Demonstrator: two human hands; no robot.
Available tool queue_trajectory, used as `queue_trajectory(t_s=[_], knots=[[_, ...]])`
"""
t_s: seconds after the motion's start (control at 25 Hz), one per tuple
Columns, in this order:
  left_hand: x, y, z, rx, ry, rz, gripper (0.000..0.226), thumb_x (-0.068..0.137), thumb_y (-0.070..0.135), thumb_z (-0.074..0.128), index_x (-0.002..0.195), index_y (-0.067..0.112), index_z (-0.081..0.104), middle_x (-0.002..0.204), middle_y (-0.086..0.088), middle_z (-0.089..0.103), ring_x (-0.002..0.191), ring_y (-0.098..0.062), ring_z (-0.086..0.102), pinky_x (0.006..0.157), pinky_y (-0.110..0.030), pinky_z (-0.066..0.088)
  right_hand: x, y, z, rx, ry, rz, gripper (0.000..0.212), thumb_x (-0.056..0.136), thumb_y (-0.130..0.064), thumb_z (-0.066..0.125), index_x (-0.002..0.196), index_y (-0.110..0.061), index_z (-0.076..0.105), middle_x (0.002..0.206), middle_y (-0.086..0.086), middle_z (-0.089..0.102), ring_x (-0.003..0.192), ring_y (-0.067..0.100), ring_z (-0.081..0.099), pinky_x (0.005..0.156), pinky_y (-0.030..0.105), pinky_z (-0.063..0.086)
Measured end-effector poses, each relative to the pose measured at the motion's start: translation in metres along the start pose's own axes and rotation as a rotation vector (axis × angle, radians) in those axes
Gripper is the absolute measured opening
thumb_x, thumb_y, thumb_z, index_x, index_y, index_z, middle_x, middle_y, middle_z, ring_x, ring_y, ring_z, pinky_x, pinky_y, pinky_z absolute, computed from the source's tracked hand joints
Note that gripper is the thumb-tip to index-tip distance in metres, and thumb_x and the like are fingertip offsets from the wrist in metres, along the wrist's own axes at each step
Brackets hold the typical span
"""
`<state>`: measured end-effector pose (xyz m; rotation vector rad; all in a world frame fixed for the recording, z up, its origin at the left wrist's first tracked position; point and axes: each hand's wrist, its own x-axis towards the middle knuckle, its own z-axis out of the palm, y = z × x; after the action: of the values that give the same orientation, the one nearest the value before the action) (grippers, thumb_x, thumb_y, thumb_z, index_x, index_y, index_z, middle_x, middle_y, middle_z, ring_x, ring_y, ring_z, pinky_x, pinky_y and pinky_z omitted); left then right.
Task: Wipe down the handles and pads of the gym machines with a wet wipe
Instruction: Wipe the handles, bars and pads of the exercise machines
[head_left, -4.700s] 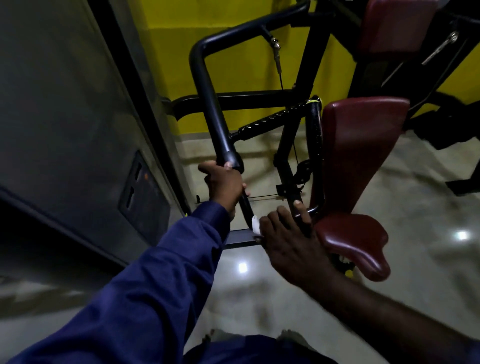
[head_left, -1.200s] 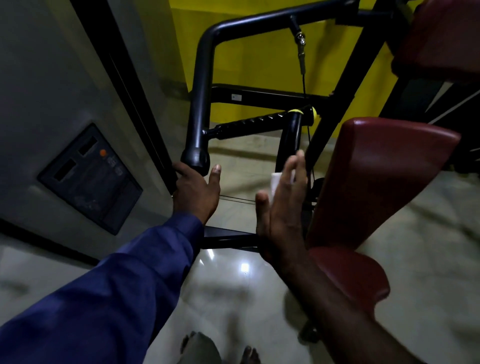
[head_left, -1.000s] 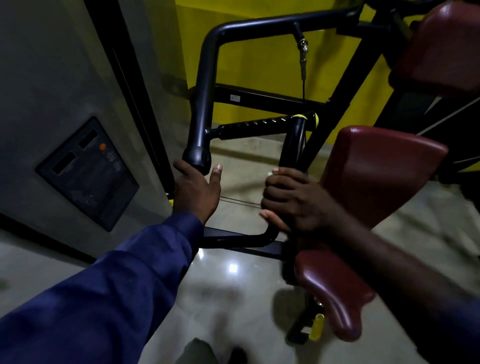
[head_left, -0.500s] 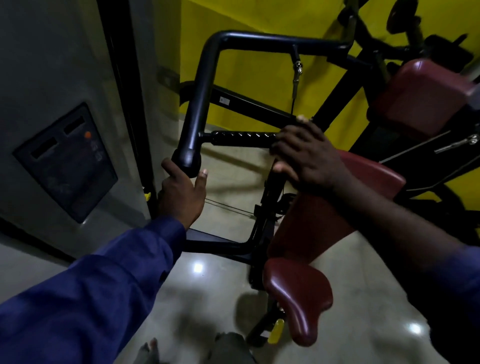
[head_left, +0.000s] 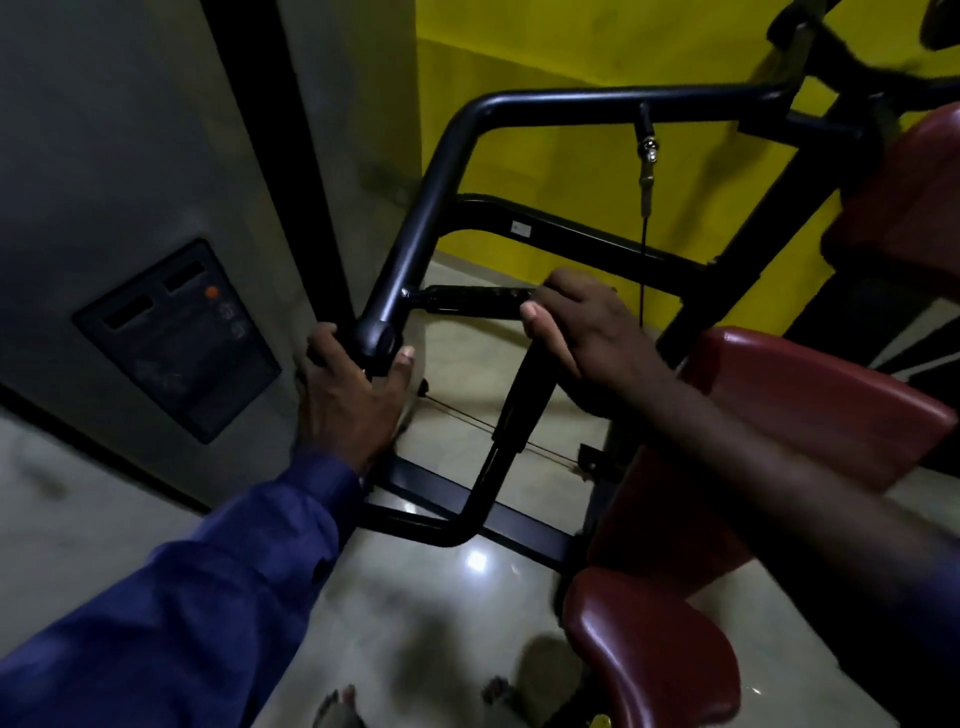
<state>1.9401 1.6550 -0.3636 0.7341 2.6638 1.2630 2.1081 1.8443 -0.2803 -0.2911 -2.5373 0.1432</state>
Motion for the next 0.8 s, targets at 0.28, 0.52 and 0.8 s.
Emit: queue_trajectory(t_s=[0.28,0.52,0.8], knots=[[-0.082,0.055,0.002,-0.32,-0.196,0.139,0.045,0.095,0.07,0.048,0.116,0.032,0.059,0.102,0.002,0.071,0.091,-0.016,0.069,0.081,-0.035,0.056,-0.003,-0.036,0.012,0.912,0.307,0.76,0.041,0.113,-0.034,0.035,0.097,-0.01,0.065,0.086,0.009,0.067,0.074,0.017,0.066,0.071,0.035,0.052],[-0.115,0.077,0.029,-0.148,-0.276,0.105,0.059,0.095,0.08,0.023,0.089,0.028,0.05,0.071,-0.003,0.065,0.064,-0.021,0.064,0.065,-0.048,0.055,-0.018,-0.034,0.004,2.07,0.167,1.146,0.04,0.109,-0.04,0.038,0.105,-0.012,0.065,0.086,0.005,0.066,0.073,0.023,0.061,0.08,0.037,0.05],[-0.108,0.072,0.029,-0.225,-0.356,0.107,0.057,0.104,0.068,0.028,0.082,0.022,0.051,0.065,-0.008,0.062,0.056,-0.017,0.059,0.06,-0.04,0.049,-0.007,-0.023,0.016,0.496,0.208,0.433,0.025,0.107,-0.018,0.047,0.086,-0.007,0.055,0.084,0.002,0.051,0.077,0.014,0.044,0.071,0.028,0.03]])
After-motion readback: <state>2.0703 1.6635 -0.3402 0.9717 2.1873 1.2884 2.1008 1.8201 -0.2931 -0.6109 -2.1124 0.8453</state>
